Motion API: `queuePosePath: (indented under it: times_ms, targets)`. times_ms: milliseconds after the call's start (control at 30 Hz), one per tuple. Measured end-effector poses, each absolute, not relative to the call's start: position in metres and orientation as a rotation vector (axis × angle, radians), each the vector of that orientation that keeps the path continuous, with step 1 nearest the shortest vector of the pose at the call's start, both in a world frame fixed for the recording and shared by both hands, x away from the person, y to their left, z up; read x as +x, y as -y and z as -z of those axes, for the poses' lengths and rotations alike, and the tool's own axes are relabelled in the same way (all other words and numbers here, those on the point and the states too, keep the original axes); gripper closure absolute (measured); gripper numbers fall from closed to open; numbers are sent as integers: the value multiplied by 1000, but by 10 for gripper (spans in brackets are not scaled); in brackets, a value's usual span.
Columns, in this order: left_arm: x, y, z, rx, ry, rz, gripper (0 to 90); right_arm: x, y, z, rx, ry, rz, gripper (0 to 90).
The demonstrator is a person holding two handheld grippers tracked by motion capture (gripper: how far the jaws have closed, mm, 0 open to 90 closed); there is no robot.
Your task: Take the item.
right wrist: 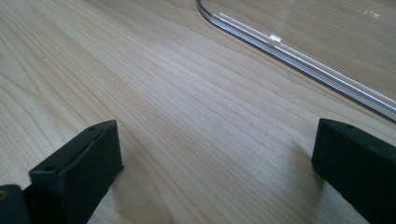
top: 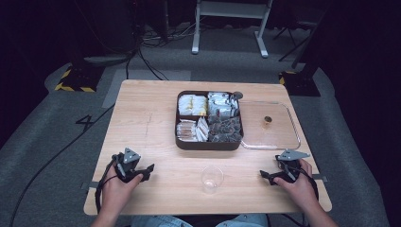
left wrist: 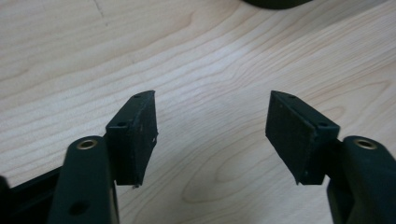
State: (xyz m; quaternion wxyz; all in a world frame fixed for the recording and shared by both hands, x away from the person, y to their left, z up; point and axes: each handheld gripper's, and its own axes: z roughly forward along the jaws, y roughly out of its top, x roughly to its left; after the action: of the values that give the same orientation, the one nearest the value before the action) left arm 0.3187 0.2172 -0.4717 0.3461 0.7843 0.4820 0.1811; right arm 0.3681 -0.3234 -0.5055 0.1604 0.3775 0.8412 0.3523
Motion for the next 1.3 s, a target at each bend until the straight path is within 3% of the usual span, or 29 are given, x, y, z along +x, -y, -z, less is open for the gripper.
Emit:
queuePosePath:
  times_ms: [500, 1300]
  targets:
    - [317, -171, 422, 1966, -1172, -499, 341, 368, 323, 506, 1080, -2401, -1007, 15]
    - [377, -138, 389, 1947, -1114, -501, 323, 369, 323, 506, 1080, -2402, -1007, 15]
